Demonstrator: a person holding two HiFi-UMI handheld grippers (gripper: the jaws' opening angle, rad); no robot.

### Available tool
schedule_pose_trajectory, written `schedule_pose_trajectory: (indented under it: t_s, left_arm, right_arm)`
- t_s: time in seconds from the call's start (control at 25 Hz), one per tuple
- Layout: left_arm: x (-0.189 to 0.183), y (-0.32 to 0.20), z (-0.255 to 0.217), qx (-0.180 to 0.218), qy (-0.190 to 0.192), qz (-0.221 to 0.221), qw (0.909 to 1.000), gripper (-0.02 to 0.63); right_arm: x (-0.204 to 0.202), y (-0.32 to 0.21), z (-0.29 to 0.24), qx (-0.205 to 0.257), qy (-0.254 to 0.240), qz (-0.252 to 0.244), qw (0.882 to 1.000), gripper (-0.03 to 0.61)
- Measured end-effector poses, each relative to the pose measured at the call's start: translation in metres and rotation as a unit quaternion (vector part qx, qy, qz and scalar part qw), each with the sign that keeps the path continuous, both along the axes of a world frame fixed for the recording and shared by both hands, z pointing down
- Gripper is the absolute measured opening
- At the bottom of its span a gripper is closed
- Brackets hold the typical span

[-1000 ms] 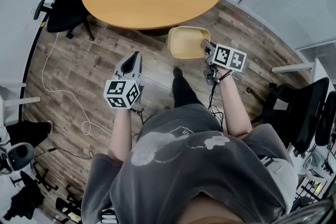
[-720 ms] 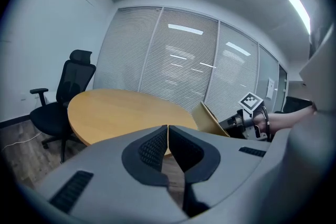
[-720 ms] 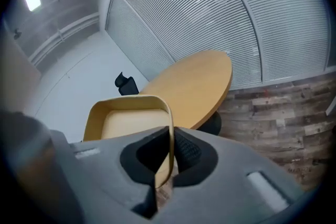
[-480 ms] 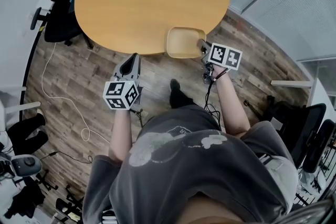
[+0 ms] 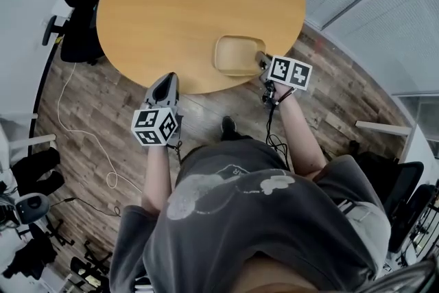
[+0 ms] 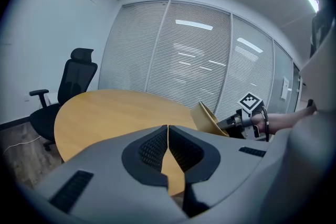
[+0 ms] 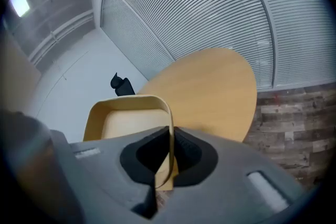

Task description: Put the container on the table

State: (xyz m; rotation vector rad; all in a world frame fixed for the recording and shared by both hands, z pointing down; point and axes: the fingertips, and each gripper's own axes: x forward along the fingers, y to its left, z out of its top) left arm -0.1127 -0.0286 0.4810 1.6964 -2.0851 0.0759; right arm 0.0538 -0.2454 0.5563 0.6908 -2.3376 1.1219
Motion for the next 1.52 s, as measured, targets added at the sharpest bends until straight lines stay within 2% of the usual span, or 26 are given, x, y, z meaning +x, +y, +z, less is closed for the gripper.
schedule_pose_trajectory:
  t_s: [0.4,0.56,0.72,0.96,1.16,1.36,1.52]
  left_arm:
    - [-0.022,-0.026,-0.002,-0.009,-0.003,0.006,0.9999,0.0]
    - [-0.044,-0.036,-0.002,-0.008,-0.001,0.02,0.9998,0.0]
    - [-0.066,-0.056,0.002,-0.004,0.006,0.049,0.9988,0.0]
    - [-0.098,-0.096,0.002,-0.001,0.008,0.114,0.9934,0.0]
    - [-0.125,-0.122,0.001,-0.001,0.01,0.162,0.9867,0.0]
    - [-0.169,-0.142,0.008,-0.002,0.013,0.198,0.98,0.0]
    - [-0.19,-0.159,0.013,-0.006,0.021,0.231,0.9728,0.0]
  right_arm:
    - [-0.017,-0.028,0.005,-0.014,0.007,0.017,1.0,0.003]
    - [-0.026,-0.03,0.008,-0.012,0.015,0.031,0.999,0.003]
    - [-0.037,-0.034,0.011,-0.015,0.023,0.059,0.998,0.003]
    - [-0.059,-0.045,0.007,-0.011,0.03,0.107,0.994,0.003]
    - [-0.07,-0.053,0.009,-0.01,0.044,0.15,0.988,0.003]
    - [-0.101,-0.061,0.018,-0.012,0.061,0.188,0.98,0.003]
    - [-0.121,-0.064,0.023,-0.018,0.077,0.21,0.975,0.003]
